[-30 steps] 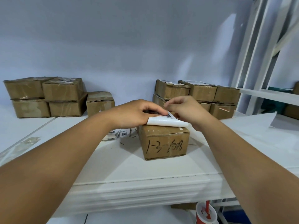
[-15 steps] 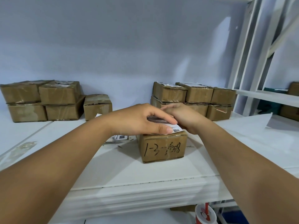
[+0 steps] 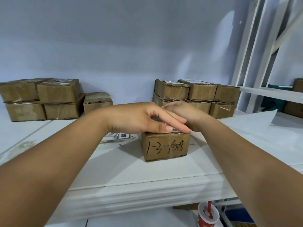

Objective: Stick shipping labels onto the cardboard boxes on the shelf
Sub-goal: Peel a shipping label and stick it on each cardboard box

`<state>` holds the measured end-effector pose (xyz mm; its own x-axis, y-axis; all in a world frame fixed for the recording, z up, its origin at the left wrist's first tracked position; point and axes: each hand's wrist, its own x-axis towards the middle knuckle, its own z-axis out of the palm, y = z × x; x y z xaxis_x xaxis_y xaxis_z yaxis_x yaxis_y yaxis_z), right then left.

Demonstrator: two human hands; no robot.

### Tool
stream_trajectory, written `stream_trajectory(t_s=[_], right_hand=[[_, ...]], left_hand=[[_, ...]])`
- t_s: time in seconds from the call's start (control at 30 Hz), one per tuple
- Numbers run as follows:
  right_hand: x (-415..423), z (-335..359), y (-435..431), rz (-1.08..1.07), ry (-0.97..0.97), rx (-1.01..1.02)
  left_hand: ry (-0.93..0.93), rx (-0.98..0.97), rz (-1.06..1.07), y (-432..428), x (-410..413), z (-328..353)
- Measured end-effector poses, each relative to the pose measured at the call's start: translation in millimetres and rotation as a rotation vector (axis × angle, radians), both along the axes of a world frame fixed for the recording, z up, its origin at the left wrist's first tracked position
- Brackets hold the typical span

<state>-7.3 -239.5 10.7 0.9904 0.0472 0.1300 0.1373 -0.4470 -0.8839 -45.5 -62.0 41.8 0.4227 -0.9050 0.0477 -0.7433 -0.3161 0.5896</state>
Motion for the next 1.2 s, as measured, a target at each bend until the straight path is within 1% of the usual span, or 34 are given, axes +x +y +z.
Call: stream_trajectory(t_s=[0.33, 0.47, 0.53, 0.57, 0.63, 0.7, 0.77, 0.83, 0.9, 0.93, 1.03, 1.1, 1.2], right_hand=[[4, -1, -2, -0.018, -0.017, -0.048], [2, -1, -3, -0.011, -0.015, -0.037], [1, 0, -2, 0.0, -0.001, -0.066], [1, 1, -1, 0.013, 0.007, -0.071], [0, 1, 0, 0.027, 0.019, -0.077], [1, 1, 0, 0.026, 0.027, -0.063], [0, 1, 1, 0.01, 0.033, -0.065], [0, 1, -2, -0.008, 0.046, -0.074], [0, 0, -5, -0.008, 0.077, -0.069], [0, 1, -5, -0.007, 0.089, -0.062], [-2, 2, -4, -0.018, 0.111, -0.029], [-1, 2, -3, -0.037, 0.118, -0.023], [-1, 2, -4, -0.073, 0.134, -0.021]], left_hand=[[0.094, 0.025, -0.044, 19, 9, 8], [0.148, 0.033, -0.057, 24, 12, 10], [0.199, -0.02, -0.038, 24, 14, 7], [0.232, -0.1, 0.004, 22, 15, 5], [0.253, -0.338, 0.16, 17, 20, 0], [0.146, -0.506, 0.381, 12, 29, -6], [0.041, -0.544, 0.599, 11, 38, -11], [0.031, -0.533, 0.77, 12, 46, -15], [0.101, -0.47, 0.864, 15, 50, -18], [0.129, -0.407, 0.882, 16, 51, -20], [0.145, -0.175, 0.845, 15, 51, -24], [0.131, -0.124, 0.83, 13, 48, -24], [0.094, -0.111, 0.836, 13, 46, -23]])
